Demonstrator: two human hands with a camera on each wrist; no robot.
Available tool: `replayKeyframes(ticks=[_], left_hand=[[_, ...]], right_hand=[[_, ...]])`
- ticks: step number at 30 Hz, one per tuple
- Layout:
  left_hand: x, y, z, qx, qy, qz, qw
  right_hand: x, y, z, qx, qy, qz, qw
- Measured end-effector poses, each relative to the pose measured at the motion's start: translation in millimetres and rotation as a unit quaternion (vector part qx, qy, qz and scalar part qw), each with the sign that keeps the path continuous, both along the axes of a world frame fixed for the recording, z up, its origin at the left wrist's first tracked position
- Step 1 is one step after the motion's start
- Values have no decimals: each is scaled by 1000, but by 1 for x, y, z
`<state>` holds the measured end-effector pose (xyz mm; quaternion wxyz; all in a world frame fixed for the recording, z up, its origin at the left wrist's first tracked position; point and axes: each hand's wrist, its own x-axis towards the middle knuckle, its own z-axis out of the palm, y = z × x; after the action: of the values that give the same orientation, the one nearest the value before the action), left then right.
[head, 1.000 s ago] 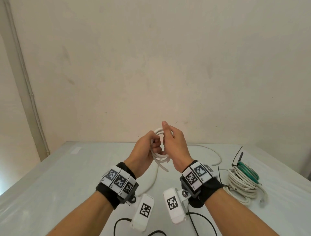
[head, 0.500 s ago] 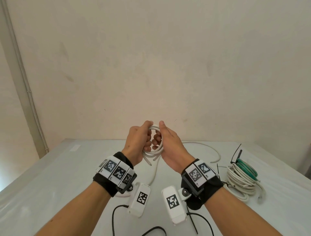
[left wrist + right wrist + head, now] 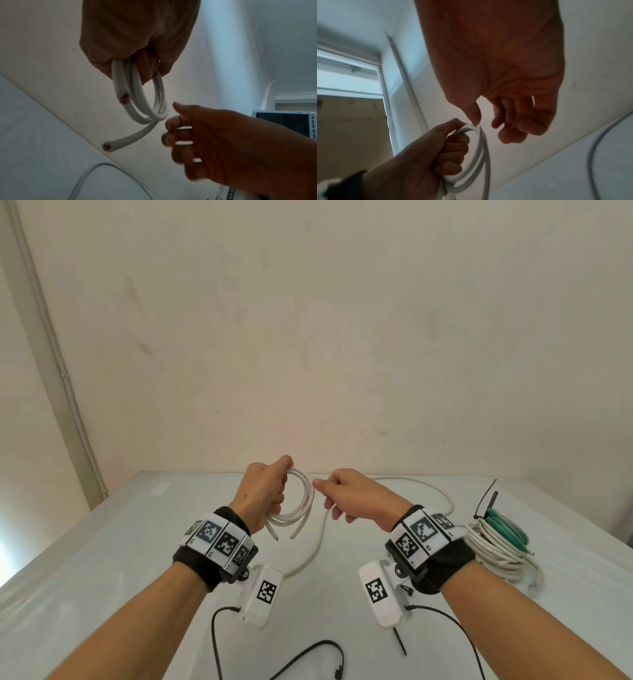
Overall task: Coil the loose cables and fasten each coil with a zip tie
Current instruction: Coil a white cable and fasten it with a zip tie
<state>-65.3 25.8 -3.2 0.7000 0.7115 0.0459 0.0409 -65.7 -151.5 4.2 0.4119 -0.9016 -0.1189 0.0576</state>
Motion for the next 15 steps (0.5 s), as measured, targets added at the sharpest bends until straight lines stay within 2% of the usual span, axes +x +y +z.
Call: replayKeyframes(ticks=[3, 6, 9, 15], left_hand=[[2, 7, -6, 16, 19, 6, 1000], [1, 11, -11, 22, 35, 6, 999], [0, 10, -13, 22, 44, 2, 999], [-2, 5, -15, 35, 51, -18, 998]], right_hand=[[-6, 0, -10, -170, 47, 100, 979], [-20, 10, -25, -299, 124, 223, 920], [-28, 27, -46, -367, 153, 268, 878], [-36, 51, -68, -428, 113, 312, 841]])
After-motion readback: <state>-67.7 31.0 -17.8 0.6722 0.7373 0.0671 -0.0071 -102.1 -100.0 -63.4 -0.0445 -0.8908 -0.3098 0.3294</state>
